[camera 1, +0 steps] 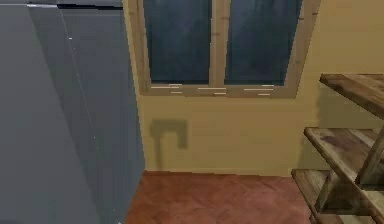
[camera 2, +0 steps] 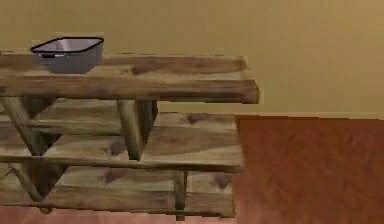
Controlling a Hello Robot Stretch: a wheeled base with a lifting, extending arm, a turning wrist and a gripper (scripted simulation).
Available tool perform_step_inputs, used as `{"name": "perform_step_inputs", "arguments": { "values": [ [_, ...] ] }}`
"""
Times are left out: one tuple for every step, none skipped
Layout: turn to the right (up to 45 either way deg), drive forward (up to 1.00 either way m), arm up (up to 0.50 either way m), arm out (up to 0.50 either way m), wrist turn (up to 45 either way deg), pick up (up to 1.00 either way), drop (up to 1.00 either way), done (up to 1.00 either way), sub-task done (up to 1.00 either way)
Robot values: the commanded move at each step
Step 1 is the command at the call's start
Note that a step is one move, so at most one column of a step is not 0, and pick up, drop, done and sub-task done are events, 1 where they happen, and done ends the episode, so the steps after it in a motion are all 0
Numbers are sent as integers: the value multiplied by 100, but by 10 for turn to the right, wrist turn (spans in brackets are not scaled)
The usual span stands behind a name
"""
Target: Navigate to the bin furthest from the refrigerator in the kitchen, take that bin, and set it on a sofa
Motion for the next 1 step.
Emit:
{"name": "perform_step_inputs", "arguments": {
  "values": [
    [0,10,0,0,0,0,0,0,0]
  ]
}}
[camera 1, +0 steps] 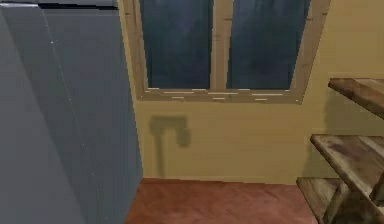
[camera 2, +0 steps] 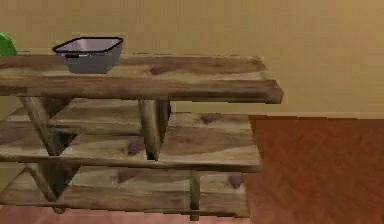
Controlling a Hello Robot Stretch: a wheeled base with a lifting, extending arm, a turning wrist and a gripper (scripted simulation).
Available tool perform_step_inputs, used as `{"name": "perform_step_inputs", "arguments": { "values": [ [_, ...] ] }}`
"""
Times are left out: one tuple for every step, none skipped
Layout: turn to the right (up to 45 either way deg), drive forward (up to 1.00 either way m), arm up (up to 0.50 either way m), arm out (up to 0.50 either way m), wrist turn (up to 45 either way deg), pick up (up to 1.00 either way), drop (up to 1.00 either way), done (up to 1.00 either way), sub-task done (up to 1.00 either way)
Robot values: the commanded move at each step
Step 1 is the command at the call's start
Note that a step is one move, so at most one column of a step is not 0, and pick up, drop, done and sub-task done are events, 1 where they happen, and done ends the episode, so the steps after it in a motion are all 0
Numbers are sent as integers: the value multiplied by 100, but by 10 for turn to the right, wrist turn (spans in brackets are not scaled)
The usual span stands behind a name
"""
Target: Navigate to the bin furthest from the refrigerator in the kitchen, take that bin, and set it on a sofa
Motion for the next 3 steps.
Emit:
{"name": "perform_step_inputs", "arguments": {
  "values": [
    [450,0,0,0,0,0,0,0,0],
    [450,0,0,0,0,0,0,0,0],
    [450,0,0,0,0,0,0,0,0]
  ]
}}
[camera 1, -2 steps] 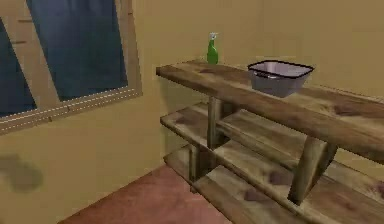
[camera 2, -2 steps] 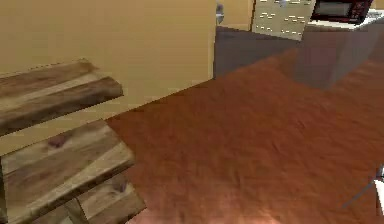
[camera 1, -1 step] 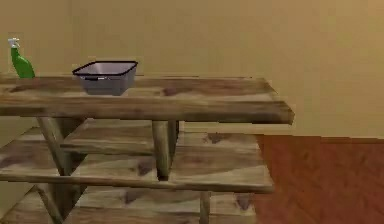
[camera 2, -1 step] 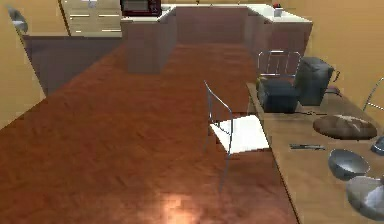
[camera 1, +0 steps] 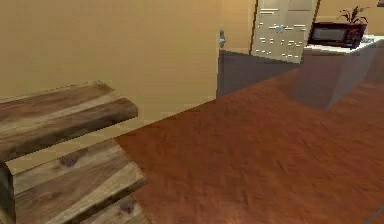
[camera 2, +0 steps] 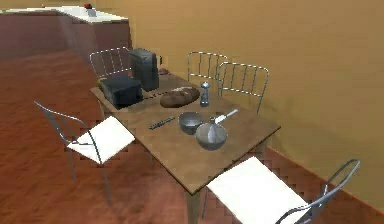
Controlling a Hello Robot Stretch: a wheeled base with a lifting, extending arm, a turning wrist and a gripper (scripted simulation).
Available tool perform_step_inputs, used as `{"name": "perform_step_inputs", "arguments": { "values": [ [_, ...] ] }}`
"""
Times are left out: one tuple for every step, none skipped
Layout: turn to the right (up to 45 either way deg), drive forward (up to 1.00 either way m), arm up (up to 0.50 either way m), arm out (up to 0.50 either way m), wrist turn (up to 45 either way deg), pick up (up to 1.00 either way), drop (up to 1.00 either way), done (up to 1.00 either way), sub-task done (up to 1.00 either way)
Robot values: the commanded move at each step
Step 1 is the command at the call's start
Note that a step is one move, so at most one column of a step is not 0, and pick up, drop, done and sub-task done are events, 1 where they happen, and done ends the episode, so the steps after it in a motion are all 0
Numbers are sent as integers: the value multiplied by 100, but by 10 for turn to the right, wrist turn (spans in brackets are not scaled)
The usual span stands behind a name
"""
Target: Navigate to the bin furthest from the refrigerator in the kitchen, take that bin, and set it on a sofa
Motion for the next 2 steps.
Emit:
{"name": "perform_step_inputs", "arguments": {
  "values": [
    [210,0,0,0,0,0,0,0,0],
    [30,0,0,0,0,0,0,0,0]
  ]
}}
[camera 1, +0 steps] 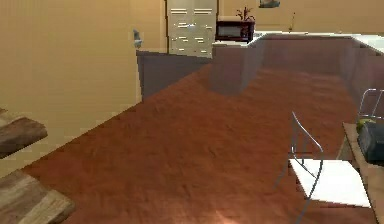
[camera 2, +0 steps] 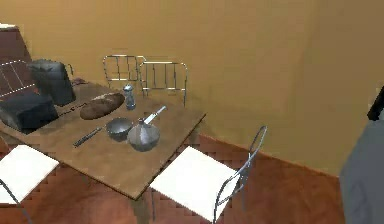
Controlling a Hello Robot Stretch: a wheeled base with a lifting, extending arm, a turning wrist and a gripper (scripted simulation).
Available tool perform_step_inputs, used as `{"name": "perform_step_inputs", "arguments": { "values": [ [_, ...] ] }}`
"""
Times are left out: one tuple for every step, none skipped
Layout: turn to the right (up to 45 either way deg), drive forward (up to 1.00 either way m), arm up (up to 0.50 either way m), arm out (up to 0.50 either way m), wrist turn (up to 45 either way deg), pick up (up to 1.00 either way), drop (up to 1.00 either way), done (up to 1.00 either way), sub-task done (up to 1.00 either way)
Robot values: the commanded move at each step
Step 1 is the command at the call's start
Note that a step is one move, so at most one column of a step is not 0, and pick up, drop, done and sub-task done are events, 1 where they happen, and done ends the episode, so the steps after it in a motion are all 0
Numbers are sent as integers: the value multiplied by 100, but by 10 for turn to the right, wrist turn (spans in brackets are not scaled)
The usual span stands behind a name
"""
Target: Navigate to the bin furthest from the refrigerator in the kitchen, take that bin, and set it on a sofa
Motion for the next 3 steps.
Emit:
{"name": "perform_step_inputs", "arguments": {
  "values": [
    [0,100,0,0,0,0,0,0,0],
    [0,100,0,0,0,0,0,0,0],
    [0,100,0,0,0,0,0,0,0]
  ]
}}
